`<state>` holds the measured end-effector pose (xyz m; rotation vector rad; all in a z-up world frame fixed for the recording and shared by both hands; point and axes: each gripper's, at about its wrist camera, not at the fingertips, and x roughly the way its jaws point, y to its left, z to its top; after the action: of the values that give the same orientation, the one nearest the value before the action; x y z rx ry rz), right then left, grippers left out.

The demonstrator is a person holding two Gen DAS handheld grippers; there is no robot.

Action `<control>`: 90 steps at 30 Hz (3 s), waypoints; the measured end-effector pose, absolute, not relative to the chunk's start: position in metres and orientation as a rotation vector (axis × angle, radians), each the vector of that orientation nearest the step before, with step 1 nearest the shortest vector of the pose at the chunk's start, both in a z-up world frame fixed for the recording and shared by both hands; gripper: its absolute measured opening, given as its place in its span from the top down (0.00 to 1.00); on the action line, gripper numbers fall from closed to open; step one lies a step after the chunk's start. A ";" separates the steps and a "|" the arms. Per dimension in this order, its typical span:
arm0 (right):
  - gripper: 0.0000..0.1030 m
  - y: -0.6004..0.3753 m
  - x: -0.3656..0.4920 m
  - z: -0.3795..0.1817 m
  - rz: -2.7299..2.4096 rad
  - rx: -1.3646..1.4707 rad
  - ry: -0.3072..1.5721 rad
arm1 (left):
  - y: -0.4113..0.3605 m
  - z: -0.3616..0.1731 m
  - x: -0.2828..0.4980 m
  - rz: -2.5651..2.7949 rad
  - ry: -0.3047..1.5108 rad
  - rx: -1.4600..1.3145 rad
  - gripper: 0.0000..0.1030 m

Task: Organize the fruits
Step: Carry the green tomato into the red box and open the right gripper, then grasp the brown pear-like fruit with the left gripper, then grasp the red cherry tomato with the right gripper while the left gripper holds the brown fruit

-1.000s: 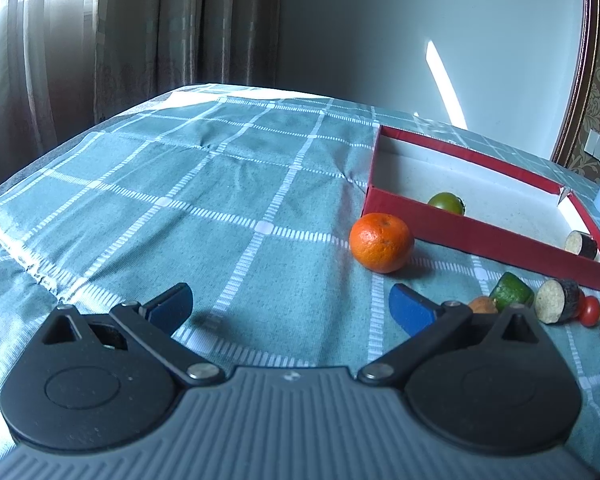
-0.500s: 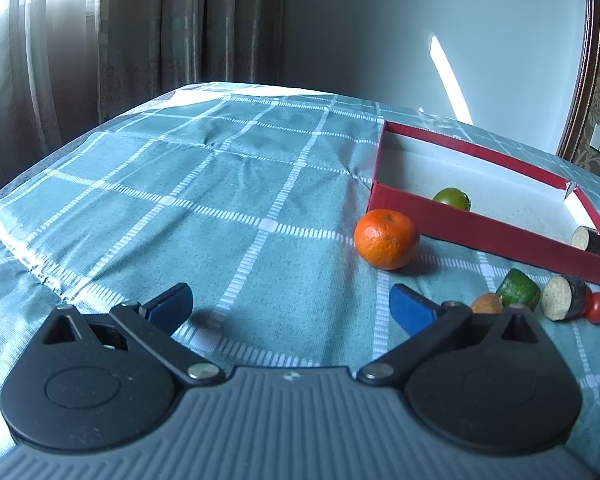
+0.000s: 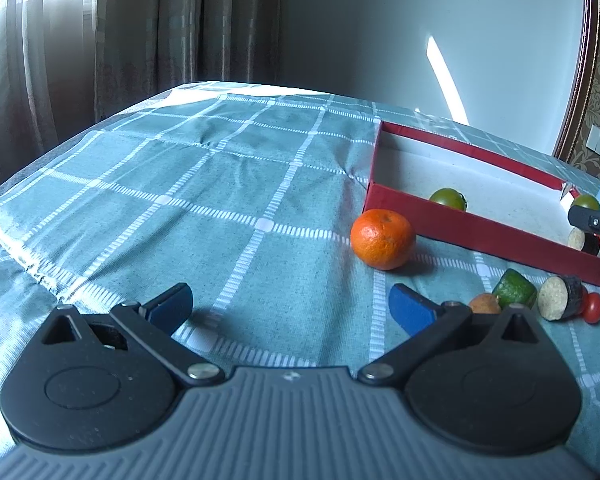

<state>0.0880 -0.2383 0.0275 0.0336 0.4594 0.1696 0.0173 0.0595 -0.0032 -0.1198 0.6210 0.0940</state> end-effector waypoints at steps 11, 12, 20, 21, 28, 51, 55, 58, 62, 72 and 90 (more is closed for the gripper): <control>0.69 -0.237 0.101 0.022 0.173 0.018 0.486 | 0.058 -0.004 0.018 0.087 0.623 -0.118 0.00; 0.69 -0.238 0.101 0.021 0.174 0.019 0.488 | 0.058 -0.004 0.019 0.087 0.625 -0.117 0.00; 0.67 -0.239 0.107 0.016 0.163 0.031 0.526 | 0.058 -0.005 0.020 0.094 0.629 -0.114 0.00; 0.64 -0.241 0.108 0.015 0.158 0.036 0.528 | 0.058 -0.005 0.020 0.096 0.630 -0.114 0.00; 0.48 -0.248 0.093 0.023 0.143 0.059 0.462 | 0.058 -0.005 0.020 0.100 0.634 -0.114 0.00; 0.35 -0.314 0.032 0.007 0.088 0.228 0.502 | 0.028 0.004 -0.005 0.035 0.573 -0.040 0.00; 0.35 -0.316 0.034 0.006 0.088 0.244 0.512 | 0.006 0.004 -0.016 -0.022 0.554 0.035 0.00; 0.35 -0.316 0.034 0.006 0.092 0.241 0.510 | -0.009 0.001 -0.019 -0.033 0.547 0.115 0.02; 0.35 -0.316 0.034 0.005 0.098 0.241 0.508 | -0.012 -0.003 -0.015 -0.017 0.560 0.132 0.05; 0.34 -0.316 0.034 0.006 0.103 0.251 0.511 | -0.018 -0.008 -0.011 -0.081 0.595 0.164 0.20; 0.34 -0.286 0.030 0.007 0.265 0.124 0.564 | -0.023 -0.011 -0.008 -0.136 0.602 0.108 0.73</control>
<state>0.0300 -0.2862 0.0071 0.1238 0.5637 0.2655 -0.0077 -0.0225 -0.0113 0.1081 0.6018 -0.1362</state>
